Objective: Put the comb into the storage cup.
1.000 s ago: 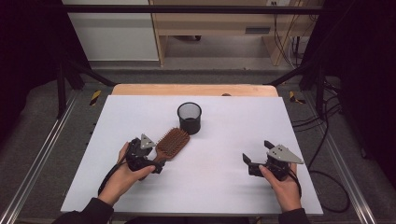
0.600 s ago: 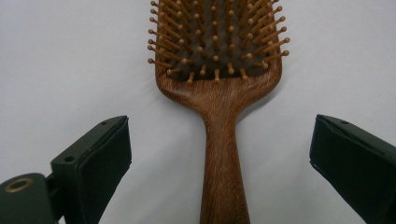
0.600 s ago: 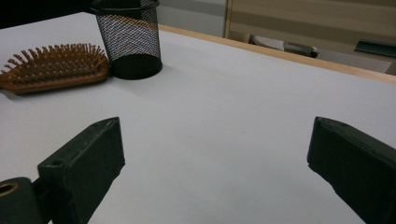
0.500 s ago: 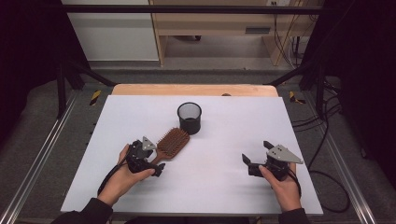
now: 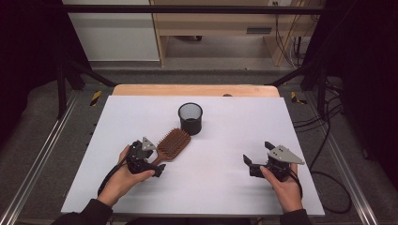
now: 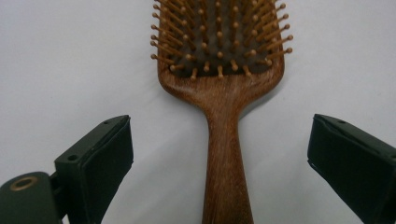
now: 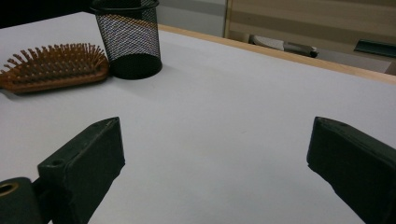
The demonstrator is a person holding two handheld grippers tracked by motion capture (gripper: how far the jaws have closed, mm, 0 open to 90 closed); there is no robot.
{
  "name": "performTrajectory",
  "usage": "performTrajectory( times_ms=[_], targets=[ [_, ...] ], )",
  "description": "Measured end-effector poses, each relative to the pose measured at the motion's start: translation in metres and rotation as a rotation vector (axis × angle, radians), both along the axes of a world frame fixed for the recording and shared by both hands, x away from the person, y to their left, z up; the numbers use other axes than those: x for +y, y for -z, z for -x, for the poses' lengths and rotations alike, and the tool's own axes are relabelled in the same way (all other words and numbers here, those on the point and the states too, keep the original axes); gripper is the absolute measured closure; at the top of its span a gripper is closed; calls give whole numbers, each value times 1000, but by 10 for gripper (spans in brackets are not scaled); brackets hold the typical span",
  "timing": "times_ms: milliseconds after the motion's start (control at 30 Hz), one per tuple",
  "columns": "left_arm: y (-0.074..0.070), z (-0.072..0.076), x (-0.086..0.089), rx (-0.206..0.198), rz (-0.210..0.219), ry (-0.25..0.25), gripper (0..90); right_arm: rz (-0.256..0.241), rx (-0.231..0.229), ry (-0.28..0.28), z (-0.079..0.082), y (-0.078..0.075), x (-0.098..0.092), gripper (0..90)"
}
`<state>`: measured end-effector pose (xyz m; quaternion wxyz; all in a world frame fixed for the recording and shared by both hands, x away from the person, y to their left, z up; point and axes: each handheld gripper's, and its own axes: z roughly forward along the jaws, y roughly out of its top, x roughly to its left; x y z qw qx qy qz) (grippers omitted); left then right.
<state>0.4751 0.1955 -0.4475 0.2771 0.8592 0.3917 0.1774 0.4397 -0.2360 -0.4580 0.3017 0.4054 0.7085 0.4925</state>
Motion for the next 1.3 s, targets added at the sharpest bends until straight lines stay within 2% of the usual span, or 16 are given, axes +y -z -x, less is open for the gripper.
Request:
performTrajectory(
  times_ms=[100, 467, 667, 900, 967, 1067, 1133, 1233, 1300],
  targets=[
    [-1, -1, -1, 1, 7, -1, 70, -4, -3, 5, 1, -1, -1, 41],
    [0, -6, -8, 52, -7, 22, 101, -2, 1, 3, 0, 0, 0, 40],
    [-1, -11, -10, 49, -3, 5, 140, -3, 3, 4, 0, -1, -1, 39],
    [-2, -17, -7, 61, 3, -18, 207, -7, 7, 5, 0, 0, -1, 37],
    [-2, -18, -6, 70, 3, -26, 257, -6, 9, 3, 0, 0, -1, 37],
    [-1, -18, -3, 84, 7, -24, 348, -4, 10, 3, 0, 0, 0, 37],
    [0, -18, -2, 90, 9, -14, 376, -3, 11, 3, 0, 0, 0, 37],
    [1, -18, -2, 101, -12, 1, 406, -2, 12, 6, 0, 0, 0, 37],
    [1, -18, -2, 107, -4, 0, 430, -3, 11, 5, 0, 0, 0, 37]
  ],
)
